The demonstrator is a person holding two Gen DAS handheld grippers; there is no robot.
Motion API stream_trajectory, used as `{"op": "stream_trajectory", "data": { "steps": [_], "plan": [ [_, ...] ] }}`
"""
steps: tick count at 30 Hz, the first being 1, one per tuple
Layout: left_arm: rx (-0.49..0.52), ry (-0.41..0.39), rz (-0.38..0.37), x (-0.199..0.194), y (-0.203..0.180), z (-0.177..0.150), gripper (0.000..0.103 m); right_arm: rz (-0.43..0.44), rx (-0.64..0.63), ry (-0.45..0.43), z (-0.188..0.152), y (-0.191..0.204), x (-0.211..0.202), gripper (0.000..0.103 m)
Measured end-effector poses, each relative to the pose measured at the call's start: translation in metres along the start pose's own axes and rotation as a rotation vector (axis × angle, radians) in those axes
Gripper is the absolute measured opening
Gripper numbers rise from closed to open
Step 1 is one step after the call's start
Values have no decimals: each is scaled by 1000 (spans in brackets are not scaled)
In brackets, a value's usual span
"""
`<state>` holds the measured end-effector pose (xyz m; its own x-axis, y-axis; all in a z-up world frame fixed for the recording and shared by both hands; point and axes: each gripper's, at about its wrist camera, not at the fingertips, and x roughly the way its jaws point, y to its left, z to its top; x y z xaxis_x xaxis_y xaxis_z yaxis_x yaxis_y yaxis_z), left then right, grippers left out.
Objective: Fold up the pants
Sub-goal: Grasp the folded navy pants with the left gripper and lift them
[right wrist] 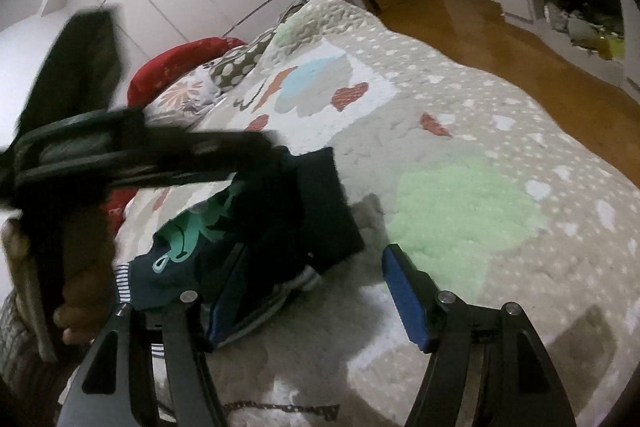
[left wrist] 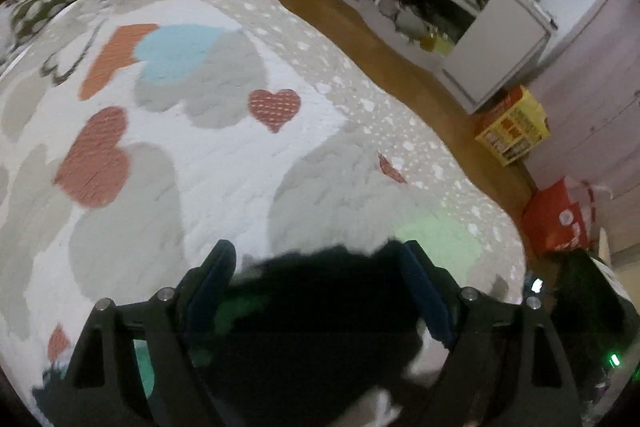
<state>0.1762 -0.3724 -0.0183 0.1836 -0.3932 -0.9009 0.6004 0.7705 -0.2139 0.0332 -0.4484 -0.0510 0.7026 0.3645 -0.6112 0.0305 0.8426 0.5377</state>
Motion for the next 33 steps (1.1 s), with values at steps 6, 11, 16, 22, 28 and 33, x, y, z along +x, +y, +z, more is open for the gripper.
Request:
{"op": "stream_trajectory", "data": {
  "steps": [6, 11, 16, 22, 28, 33],
  "plan": [
    [11, 99, 20, 35, -1, 1, 68, 29, -16, 4, 3, 5, 13, 75],
    [12, 13, 41, 8, 4, -7, 27, 21, -42, 37, 10, 14, 29, 27],
    [-72, -133, -15, -48, 29, -31, 27, 67, -108, -7, 17, 46, 14, 25],
    [-278, -293, -42, -103, 93, -97, 29, 162, -281, 31, 7, 116, 16, 25],
    [-513, -369, -15, -130, 152, -179, 45, 251, -416, 211, -35, 169, 58, 49],
    [-644, -474, 88, -167, 174, -246, 61, 261, -597, 302, -70, 198, 50, 53]
  ]
}}
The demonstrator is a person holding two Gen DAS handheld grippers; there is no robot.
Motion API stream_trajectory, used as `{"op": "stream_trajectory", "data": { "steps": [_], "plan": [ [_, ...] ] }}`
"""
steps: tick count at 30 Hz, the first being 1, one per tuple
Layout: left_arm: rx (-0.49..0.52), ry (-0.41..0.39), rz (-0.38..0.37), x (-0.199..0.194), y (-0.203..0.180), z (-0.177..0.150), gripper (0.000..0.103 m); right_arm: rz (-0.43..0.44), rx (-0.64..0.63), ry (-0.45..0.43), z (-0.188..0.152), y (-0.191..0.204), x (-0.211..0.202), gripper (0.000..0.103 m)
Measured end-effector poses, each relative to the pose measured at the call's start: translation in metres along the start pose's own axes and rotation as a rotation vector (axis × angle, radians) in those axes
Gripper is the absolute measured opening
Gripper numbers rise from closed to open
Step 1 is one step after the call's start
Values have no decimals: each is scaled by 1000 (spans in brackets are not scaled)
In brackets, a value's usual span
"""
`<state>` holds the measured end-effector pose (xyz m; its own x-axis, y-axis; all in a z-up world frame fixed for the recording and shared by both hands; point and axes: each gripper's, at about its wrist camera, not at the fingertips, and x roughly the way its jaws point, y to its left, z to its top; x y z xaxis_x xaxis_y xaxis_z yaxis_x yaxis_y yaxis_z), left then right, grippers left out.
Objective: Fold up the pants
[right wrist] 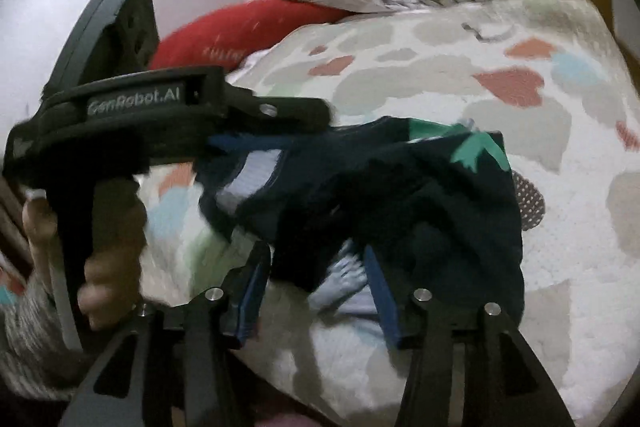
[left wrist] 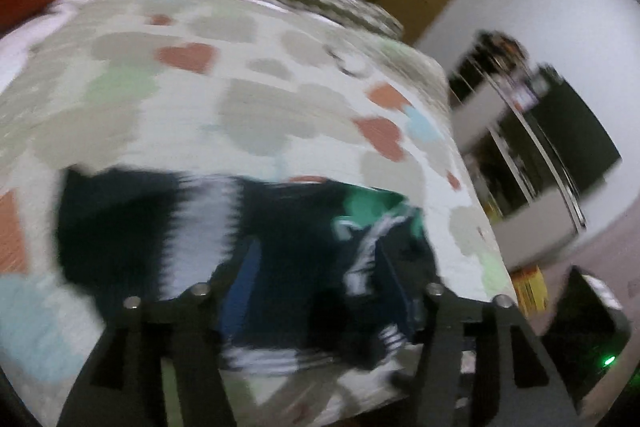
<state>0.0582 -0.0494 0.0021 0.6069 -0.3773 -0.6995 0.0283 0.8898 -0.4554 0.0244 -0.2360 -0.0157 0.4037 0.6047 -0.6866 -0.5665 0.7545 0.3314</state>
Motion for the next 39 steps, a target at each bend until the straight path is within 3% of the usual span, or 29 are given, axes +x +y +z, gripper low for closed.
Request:
{"op": "stream_trajectory", "data": {
  "steps": [3, 6, 7, 8, 9, 11, 17, 19, 22, 24, 28, 29, 30, 32, 33, 37, 39],
  "plan": [
    [-52, -28, 40, -18, 22, -11, 61, -18, -20, -23, 1, 5, -22, 53],
    [-69, -34, 85, -23, 29, -22, 61, -115, 30, -74, 15, -5, -40, 51],
    [-67, -33, 95, -24, 29, -26, 61, -170, 58, -79, 22, -10, -42, 46],
    [-65, -32, 103, -25, 31, -30, 61, -193, 79, -82, 28, -15, -40, 34],
    [-64, -30, 110, -27, 34, -33, 61, -193, 99, -80, 31, -19, -37, 29],
    [-64, -20, 119, -26, 37, -38, 61, -160, 125, -60, 39, -22, -24, 29],
    [-87, -13, 120, -36, 51, -47, 61, -161, 144, 130, 43, -21, 56, 29],
    [-90, -26, 127, -42, 53, -48, 62, -143, 168, 112, 41, -24, 54, 30],
    [-112, -37, 119, -45, 58, -48, 63, -113, 191, 69, 43, -21, 32, 51],
    [-121, -32, 102, -45, 58, -49, 63, -180, 115, 38, 47, -5, 21, 70],
    [-112, -21, 98, -45, 55, -52, 63, -297, -16, 104, 46, 18, 51, 76],
    [-111, -22, 100, -46, 55, -53, 63, -306, -30, 135, 43, 19, 62, 72],
    [-114, -23, 98, -46, 55, -53, 63, -320, -37, 160, 41, 19, 72, 44],
    [-122, -31, 96, -49, 57, -53, 63, -343, -20, 152, 42, 14, 75, 32],
    [-126, -33, 97, -49, 58, -53, 63, -310, 25, 126, 46, 8, 70, 24],
    [-142, -31, 90, -48, 59, -54, 63, -188, 199, 17, 64, -16, 50, 23],
    [-139, -24, 88, -48, 59, -54, 63, -78, 264, 46, 65, -26, 57, 30]
  ]
}}
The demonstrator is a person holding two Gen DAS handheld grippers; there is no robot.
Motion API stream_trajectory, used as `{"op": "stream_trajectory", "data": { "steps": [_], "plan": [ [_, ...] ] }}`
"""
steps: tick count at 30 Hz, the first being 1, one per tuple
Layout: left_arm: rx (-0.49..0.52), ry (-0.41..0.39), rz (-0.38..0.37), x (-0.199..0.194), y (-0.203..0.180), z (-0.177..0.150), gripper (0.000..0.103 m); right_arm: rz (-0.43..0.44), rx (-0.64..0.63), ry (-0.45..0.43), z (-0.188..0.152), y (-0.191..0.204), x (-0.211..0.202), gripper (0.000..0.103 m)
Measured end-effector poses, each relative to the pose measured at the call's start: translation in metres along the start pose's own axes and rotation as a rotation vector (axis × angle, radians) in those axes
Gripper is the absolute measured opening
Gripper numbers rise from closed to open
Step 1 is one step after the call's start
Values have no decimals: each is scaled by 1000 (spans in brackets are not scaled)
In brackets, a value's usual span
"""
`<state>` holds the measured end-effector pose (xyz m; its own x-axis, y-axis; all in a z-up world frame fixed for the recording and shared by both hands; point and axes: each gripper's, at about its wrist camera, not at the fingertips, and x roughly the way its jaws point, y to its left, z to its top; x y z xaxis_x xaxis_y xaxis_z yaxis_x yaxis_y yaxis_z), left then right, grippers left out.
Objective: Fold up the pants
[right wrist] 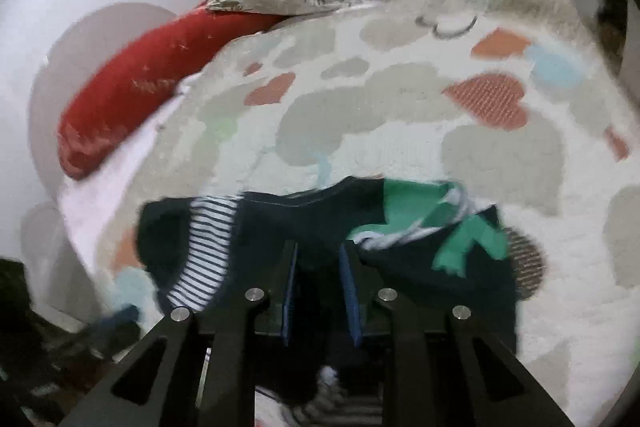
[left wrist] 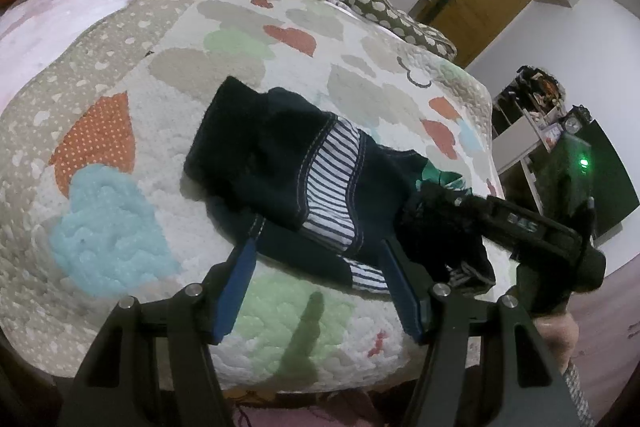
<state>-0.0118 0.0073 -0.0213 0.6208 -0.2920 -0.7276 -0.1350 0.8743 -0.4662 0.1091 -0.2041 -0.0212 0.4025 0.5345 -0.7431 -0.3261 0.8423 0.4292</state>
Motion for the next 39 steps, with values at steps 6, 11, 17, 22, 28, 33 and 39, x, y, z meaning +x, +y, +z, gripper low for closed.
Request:
{"op": "stream_trajectory", "data": {
  "steps": [6, 11, 17, 22, 28, 33, 39],
  "plan": [
    [-18, -28, 14, -8, 8, 3, 66, 314, 79, 23, 3, -4, -28, 40],
    [-77, -32, 24, -4, 20, 2, 67, 110, 39, -109, 9, -10, -72, 41],
    [-129, -62, 42, -12, 37, 4, 67, 54, 33, 54, -18, -13, -13, 41],
    [-213, -85, 50, -17, 66, 4, 67, -11, 1, 134, -20, -6, 2, 42],
    [-225, -101, 6, -16, 78, -2, 60, 35, -102, 147, 0, 52, -9, 60],
    [-241, -113, -20, -20, 86, -6, 60, 82, -114, 284, 18, 103, 46, 64],
    [-257, -126, -65, -25, 97, -11, 61, -97, -285, 405, 32, 168, 124, 72]
  ]
}}
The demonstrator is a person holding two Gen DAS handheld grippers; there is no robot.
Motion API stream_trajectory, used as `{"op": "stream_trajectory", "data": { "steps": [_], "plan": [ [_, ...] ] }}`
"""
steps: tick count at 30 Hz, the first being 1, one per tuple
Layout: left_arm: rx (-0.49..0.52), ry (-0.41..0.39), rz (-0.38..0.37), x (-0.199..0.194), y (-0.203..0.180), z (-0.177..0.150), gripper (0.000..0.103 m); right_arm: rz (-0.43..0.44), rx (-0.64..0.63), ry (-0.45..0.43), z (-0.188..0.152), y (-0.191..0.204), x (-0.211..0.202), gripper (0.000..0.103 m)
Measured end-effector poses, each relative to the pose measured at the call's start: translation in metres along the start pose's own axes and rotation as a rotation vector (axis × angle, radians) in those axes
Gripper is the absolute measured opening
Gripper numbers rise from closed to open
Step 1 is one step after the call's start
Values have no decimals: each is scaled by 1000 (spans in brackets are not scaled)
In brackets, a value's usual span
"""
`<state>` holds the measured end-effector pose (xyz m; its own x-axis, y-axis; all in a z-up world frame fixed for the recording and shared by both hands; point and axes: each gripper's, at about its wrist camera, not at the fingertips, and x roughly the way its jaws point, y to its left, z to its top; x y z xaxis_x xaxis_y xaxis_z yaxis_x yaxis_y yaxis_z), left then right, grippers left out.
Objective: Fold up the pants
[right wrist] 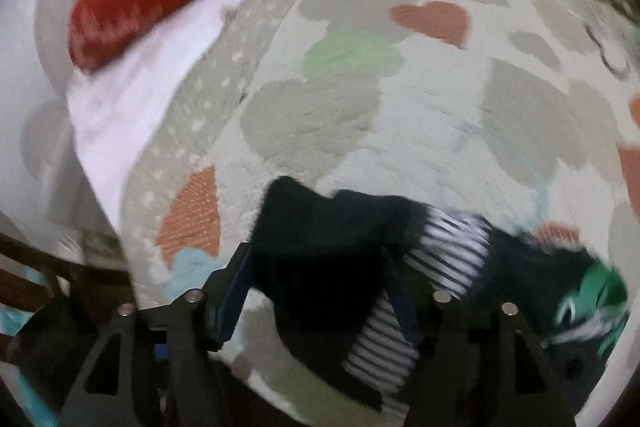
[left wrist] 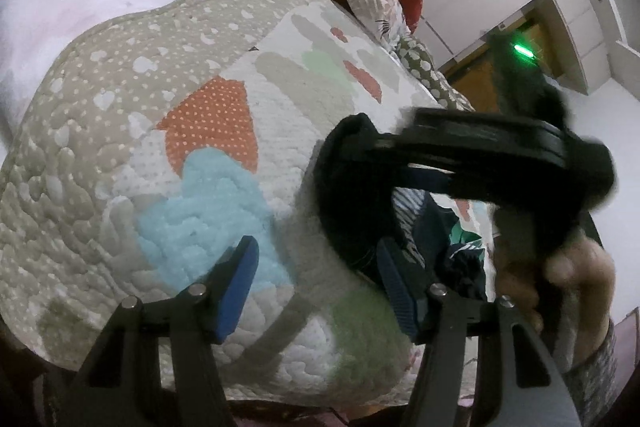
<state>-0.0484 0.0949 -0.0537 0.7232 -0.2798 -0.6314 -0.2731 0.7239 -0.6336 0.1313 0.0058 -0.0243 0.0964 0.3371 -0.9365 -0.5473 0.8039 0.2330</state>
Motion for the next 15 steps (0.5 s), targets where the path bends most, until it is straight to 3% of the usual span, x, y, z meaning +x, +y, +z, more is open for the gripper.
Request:
{"op": "stream_trajectory", "data": {
  "steps": [5, 8, 10, 12, 15],
  "plan": [
    [-27, 16, -45, 3, 7, -2, 61, -160, -54, 108, 14, 17, 42, 83],
    [-22, 18, -49, 4, 6, -2, 62, -194, -71, 139, 15, 19, 53, 83],
    [-12, 14, -48, 6, 3, -3, 64, -197, -81, 130, 13, 17, 48, 70],
    [0, 8, -40, 8, -3, -3, 65, -202, -70, 108, 13, 10, 40, 44],
    [43, 12, -37, 14, -16, -4, 71, -122, -22, 76, 10, -7, 24, 38]
  ]
}}
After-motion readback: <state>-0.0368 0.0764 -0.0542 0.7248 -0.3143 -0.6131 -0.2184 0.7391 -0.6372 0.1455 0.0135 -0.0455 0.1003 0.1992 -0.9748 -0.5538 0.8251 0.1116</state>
